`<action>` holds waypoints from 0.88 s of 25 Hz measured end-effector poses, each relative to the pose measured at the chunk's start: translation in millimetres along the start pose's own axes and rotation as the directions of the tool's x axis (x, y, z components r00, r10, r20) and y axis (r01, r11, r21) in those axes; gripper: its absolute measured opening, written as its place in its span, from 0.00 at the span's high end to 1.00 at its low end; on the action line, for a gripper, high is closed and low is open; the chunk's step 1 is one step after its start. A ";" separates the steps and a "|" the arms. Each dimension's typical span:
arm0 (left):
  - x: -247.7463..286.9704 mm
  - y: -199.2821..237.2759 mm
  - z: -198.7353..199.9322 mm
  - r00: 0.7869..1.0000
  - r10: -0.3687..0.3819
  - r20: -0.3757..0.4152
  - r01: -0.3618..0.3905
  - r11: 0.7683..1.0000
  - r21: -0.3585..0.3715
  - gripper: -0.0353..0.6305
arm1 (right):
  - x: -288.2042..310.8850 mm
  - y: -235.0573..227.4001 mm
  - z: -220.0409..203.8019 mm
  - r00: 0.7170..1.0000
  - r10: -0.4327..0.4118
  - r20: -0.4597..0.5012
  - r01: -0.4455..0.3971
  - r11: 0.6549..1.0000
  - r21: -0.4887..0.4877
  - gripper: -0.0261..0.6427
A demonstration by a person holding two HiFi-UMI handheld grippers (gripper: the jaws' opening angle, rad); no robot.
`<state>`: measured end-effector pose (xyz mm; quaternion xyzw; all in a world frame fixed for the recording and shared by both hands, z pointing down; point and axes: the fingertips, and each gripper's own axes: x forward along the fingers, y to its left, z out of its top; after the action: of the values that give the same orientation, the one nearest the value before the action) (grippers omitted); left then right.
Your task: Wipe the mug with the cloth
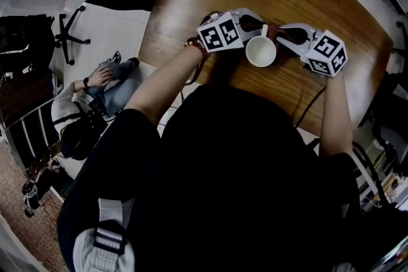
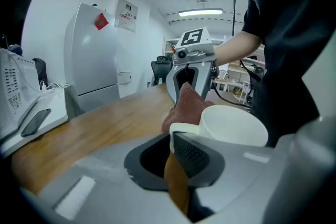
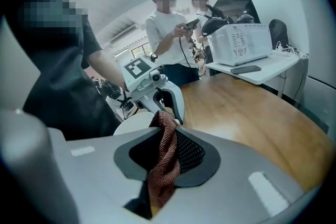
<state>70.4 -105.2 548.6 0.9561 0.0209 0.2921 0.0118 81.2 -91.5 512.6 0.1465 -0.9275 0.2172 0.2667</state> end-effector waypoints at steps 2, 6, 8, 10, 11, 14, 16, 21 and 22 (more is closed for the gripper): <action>-0.2 -0.3 -0.2 1.000 -0.003 0.001 0.003 1.000 0.002 0.92 | 8.7 -1.0 -1.5 1.000 0.000 -0.020 0.000 1.000 -0.005 0.86; 0.6 0.2 0.2 1.000 0.000 0.007 0.000 1.000 -0.002 0.92 | 19.8 -7.5 -10.5 0.998 -0.007 -0.063 0.008 1.000 0.008 0.86; 0.6 -1.0 -0.6 1.000 0.004 0.007 -0.004 1.000 -0.006 0.92 | 26.1 -9.5 -19.9 0.995 -0.029 -0.100 0.030 1.000 0.006 0.86; 0.8 -2.1 -1.5 1.000 0.005 0.007 -0.005 1.000 -0.010 0.92 | 32.4 -12.4 -32.0 0.987 -0.073 -0.143 0.074 0.997 -0.001 0.86; 0.9 -1.9 -1.5 1.000 0.006 0.006 -0.006 1.000 -0.010 0.92 | 34.5 -14.5 -37.1 0.982 -0.101 -0.157 0.102 0.995 -0.002 0.86; 0.9 0.6 -0.8 1.000 0.014 0.002 -0.014 1.000 -0.010 0.92 | 30.7 -19.4 -41.6 0.972 -0.191 -0.137 0.191 0.981 -0.016 0.86; -3.1 2.4 -2.4 1.000 0.031 0.006 -0.031 0.999 -0.018 0.91 | 18.6 -19.1 -37.9 0.961 -0.261 -0.094 0.260 0.965 -0.027 0.86; -34.6 16.8 -14.1 0.988 0.149 0.042 -0.141 0.979 -0.149 0.90 | -47.7 -5.5 -27.2 0.894 -0.445 0.049 0.443 0.896 0.039 0.85; -43.9 20.0 -15.6 0.981 0.187 0.045 -0.177 0.969 -0.173 0.90 | -62.6 2.1 -27.4 0.881 -0.468 0.072 0.464 0.884 0.062 0.86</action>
<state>26.0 -127.1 537.7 0.9580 -0.0922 0.2635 0.0663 143.3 -66.7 497.9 0.3799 -0.8706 0.1602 0.2684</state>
